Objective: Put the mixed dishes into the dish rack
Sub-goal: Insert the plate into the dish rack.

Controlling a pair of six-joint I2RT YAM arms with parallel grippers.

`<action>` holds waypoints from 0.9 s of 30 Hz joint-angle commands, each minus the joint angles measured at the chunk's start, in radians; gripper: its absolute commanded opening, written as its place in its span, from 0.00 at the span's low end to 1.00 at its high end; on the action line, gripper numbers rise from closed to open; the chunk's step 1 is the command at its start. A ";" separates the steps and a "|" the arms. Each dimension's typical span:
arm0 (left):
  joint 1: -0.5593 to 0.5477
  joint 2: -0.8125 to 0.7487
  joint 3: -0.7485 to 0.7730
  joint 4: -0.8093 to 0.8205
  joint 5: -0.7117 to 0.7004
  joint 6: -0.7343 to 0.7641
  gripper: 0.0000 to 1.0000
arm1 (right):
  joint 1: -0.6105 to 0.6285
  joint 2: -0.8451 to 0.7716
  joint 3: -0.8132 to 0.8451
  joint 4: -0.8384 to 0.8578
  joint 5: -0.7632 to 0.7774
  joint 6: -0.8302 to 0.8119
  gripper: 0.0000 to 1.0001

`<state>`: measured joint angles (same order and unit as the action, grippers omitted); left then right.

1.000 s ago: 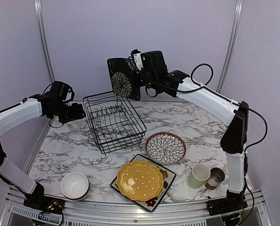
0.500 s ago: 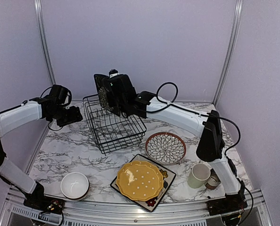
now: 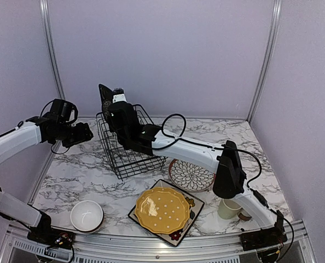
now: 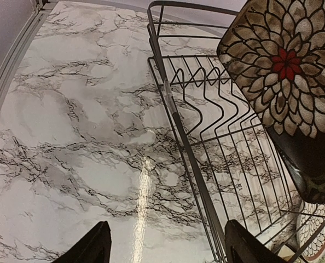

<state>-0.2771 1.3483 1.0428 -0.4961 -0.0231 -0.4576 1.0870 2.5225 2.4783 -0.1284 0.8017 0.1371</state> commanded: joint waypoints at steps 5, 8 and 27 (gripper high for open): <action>0.005 -0.113 -0.036 0.001 0.020 -0.009 0.73 | 0.021 0.068 0.128 0.278 0.092 -0.032 0.00; 0.004 -0.128 -0.045 -0.004 0.020 -0.010 0.73 | 0.028 0.093 0.136 0.331 0.092 -0.057 0.00; 0.005 -0.198 -0.097 -0.009 0.087 0.006 0.73 | 0.061 0.222 0.097 0.711 0.165 -0.244 0.00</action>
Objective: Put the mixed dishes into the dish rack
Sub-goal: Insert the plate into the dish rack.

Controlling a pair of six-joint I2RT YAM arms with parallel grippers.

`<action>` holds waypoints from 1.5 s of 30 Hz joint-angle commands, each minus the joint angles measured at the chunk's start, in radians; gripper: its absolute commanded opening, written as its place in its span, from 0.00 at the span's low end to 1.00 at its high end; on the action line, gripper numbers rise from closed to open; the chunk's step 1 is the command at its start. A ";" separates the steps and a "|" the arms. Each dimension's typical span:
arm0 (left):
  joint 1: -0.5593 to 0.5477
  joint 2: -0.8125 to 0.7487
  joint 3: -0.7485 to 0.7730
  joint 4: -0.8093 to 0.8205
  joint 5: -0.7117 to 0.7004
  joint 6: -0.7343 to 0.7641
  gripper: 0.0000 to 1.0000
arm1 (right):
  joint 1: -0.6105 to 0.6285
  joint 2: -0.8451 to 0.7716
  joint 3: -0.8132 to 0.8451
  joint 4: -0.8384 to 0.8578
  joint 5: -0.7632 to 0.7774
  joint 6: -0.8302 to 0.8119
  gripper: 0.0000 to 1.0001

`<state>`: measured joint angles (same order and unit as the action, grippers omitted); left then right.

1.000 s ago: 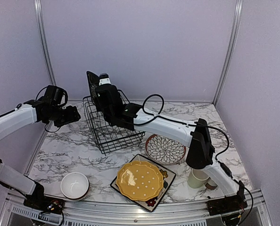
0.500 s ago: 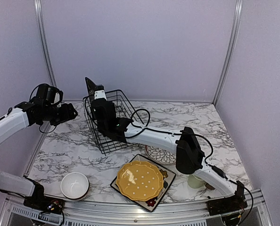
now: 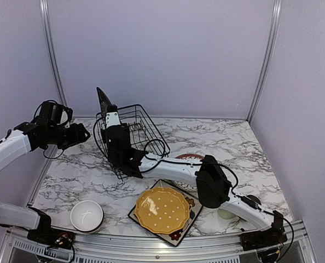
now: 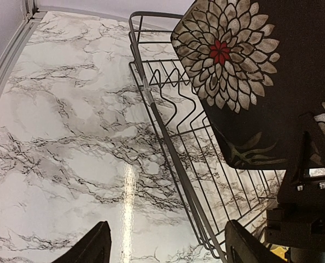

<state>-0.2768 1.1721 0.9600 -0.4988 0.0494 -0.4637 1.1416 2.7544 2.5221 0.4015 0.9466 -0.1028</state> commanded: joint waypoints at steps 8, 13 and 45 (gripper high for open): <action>0.004 0.023 -0.051 0.039 0.071 -0.030 0.73 | 0.004 0.010 0.025 0.213 0.022 0.002 0.00; 0.003 0.008 -0.064 0.052 0.078 -0.043 0.73 | 0.005 0.028 0.035 0.185 0.013 0.044 0.00; 0.001 -0.022 -0.082 0.028 0.091 -0.060 0.73 | 0.002 0.111 0.030 0.345 -0.007 0.023 0.00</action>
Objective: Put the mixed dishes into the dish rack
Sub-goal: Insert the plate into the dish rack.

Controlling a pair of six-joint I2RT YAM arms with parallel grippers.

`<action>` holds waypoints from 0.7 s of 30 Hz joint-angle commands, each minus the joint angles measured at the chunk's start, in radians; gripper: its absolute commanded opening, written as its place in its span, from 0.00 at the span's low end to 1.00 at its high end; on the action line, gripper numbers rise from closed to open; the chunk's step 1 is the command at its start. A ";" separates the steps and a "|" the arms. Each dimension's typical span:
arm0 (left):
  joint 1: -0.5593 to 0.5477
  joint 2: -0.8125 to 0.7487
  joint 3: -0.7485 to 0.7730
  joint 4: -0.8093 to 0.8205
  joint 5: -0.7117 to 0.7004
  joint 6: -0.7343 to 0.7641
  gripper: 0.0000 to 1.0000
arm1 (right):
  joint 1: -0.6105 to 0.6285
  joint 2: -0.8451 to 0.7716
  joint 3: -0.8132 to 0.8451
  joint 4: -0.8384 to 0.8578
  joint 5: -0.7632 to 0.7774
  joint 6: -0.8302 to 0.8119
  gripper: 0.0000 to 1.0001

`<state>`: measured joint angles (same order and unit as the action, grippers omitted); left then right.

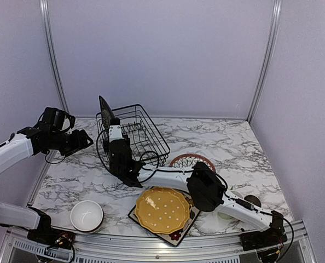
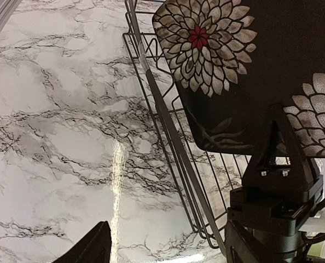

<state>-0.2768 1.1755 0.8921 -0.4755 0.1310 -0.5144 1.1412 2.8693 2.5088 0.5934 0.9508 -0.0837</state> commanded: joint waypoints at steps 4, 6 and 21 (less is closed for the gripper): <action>-0.003 -0.036 -0.015 -0.001 0.019 -0.014 0.73 | 0.002 -0.002 0.028 0.172 -0.015 -0.003 0.00; -0.003 -0.039 -0.026 0.011 0.017 -0.016 0.74 | 0.002 -0.007 0.025 0.177 -0.014 -0.013 0.00; 0.000 0.436 0.363 0.083 -0.156 -0.061 0.69 | -0.005 -0.200 -0.103 -0.087 0.041 0.010 0.00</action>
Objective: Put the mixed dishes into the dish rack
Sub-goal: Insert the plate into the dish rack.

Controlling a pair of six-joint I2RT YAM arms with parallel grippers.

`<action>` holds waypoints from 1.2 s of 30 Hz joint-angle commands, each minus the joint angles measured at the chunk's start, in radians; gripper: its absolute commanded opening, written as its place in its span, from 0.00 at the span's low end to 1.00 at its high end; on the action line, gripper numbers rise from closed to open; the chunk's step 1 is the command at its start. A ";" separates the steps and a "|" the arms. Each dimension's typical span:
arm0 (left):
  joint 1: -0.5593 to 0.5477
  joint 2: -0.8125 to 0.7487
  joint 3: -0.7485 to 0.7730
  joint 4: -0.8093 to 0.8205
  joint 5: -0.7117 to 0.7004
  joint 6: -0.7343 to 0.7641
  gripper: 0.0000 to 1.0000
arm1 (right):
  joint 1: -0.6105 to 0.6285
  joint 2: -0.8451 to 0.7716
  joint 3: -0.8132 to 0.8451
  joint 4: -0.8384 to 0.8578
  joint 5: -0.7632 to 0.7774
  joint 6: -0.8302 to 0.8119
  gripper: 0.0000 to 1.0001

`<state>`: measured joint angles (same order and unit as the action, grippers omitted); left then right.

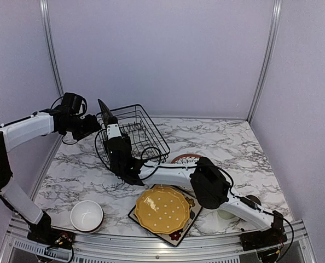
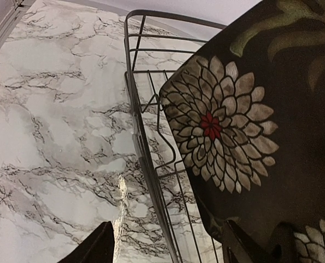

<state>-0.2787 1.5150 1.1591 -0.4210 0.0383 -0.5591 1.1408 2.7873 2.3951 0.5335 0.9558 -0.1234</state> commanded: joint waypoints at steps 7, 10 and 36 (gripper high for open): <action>0.022 0.217 0.200 0.020 -0.112 -0.018 0.56 | 0.004 -0.156 0.007 -0.066 0.059 0.058 0.00; 0.022 0.217 0.167 0.056 -0.088 -0.031 0.49 | 0.006 -0.174 0.009 -0.115 0.060 0.079 0.00; 0.023 -0.148 -0.160 0.074 -0.062 -0.074 0.55 | -0.019 -0.103 0.023 0.024 -0.030 -0.023 0.00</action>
<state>-0.2596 1.4445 1.0214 -0.3168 -0.0044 -0.6296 1.1290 2.6659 2.3226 0.4324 0.9264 -0.1940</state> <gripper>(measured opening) 0.545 0.072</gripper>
